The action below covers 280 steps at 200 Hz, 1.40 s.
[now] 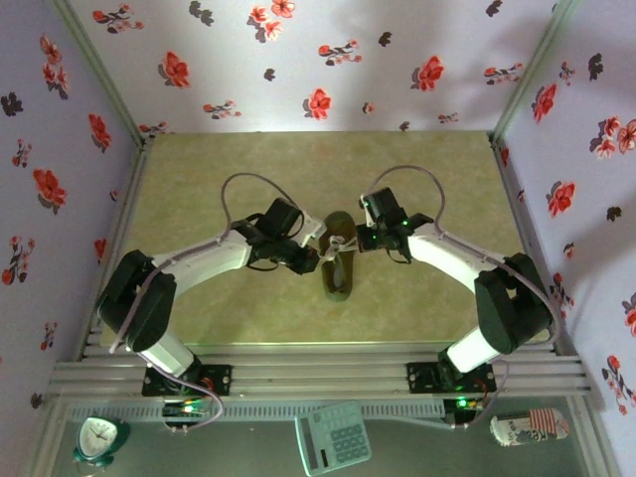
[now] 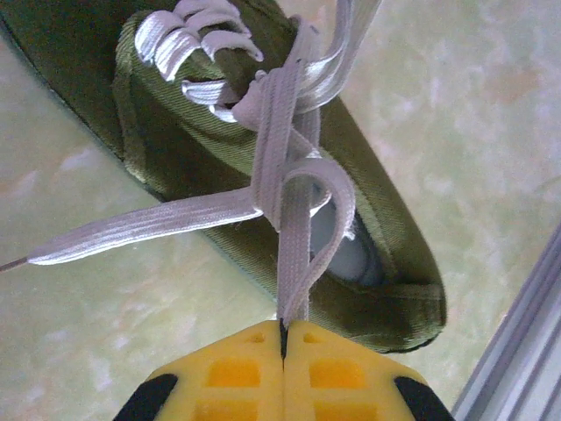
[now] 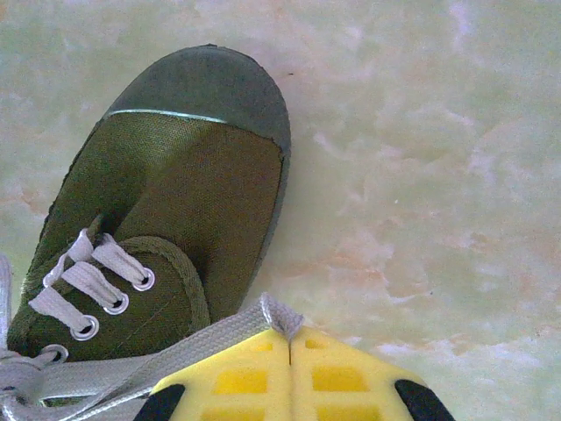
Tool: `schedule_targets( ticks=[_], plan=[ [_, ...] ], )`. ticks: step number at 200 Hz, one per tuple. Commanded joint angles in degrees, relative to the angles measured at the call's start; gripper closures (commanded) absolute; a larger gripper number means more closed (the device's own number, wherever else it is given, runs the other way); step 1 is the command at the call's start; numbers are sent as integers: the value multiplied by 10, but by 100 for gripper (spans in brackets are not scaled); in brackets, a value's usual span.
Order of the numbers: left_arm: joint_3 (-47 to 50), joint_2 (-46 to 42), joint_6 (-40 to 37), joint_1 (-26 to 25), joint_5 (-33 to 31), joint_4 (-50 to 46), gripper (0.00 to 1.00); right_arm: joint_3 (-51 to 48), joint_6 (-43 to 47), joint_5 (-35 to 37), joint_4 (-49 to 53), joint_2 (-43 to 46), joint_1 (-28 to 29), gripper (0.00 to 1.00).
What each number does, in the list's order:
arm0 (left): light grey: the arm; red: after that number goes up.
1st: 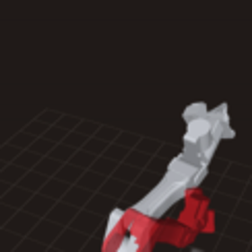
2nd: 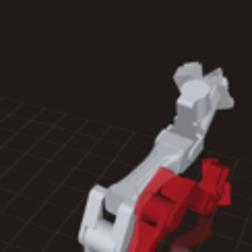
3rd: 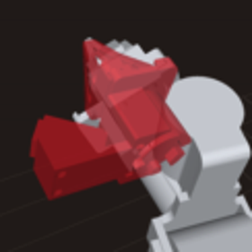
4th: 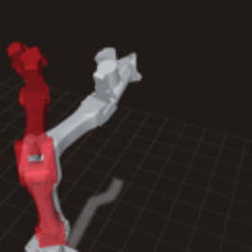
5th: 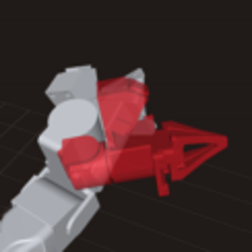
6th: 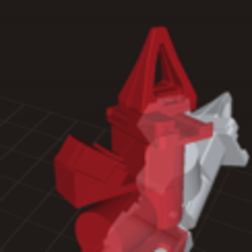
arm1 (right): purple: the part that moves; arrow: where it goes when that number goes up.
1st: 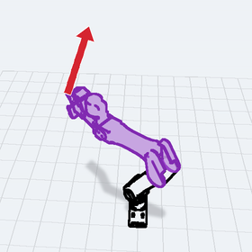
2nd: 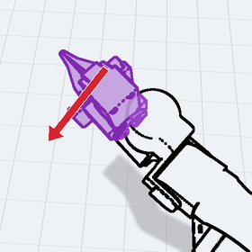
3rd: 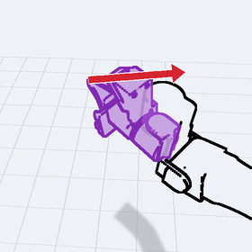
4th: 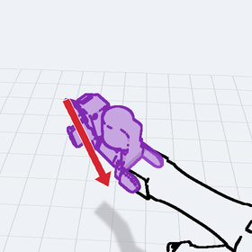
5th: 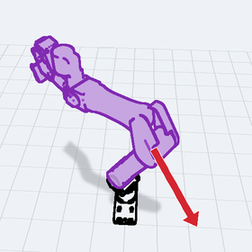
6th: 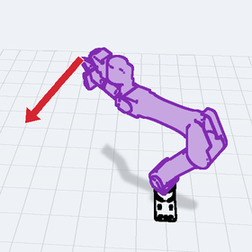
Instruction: Tie the shoes
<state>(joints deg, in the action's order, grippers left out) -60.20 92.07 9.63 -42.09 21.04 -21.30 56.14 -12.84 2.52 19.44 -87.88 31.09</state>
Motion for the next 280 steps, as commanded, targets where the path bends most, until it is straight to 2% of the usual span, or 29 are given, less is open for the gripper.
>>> schedule_targets(
  ticks=[1,66,129,156,173,187,192,205,213,238,254,271,280],
  plan=[
    [-32,14,-50,3,-39,-70,100,19,14,-6,14,-5,-4,100],
    [-96,50,-100,-14,-136,-174,100,15,18,-2,19,-3,-5,100],
    [-153,93,-100,-24,-208,-244,100,19,25,8,27,6,-7,100],
    [-183,106,-96,-26,-206,-259,100,17,25,8,28,11,-7,100],
    [-188,96,-103,-34,-154,-238,100,9,24,3,18,16,-7,100],
    [-167,73,-114,-36,-73,-198,68,4,23,-3,11,18,-7,100],
    [-155,61,-114,-36,-50,-181,60,4,23,-4,11,18,-7,100],
    [-121,29,-105,-35,-6,-135,43,2,23,-5,13,18,-7,100],
    [-103,14,-98,-32,10,-111,36,0,23,-5,11,19,-8,100],
    [-50,-30,-49,-9,23,-43,35,-6,20,-9,6,21,-7,100],
    [-19,-46,-2,10,-14,0,35,-8,17,-13,3,20,-8,100],
    [15,-57,42,22,-50,41,44,-9,13,-17,-2,20,-8,100],
    [42,-69,48,14,-50,77,44,-10,12,-21,-3,19,-7,100]
  ],
)
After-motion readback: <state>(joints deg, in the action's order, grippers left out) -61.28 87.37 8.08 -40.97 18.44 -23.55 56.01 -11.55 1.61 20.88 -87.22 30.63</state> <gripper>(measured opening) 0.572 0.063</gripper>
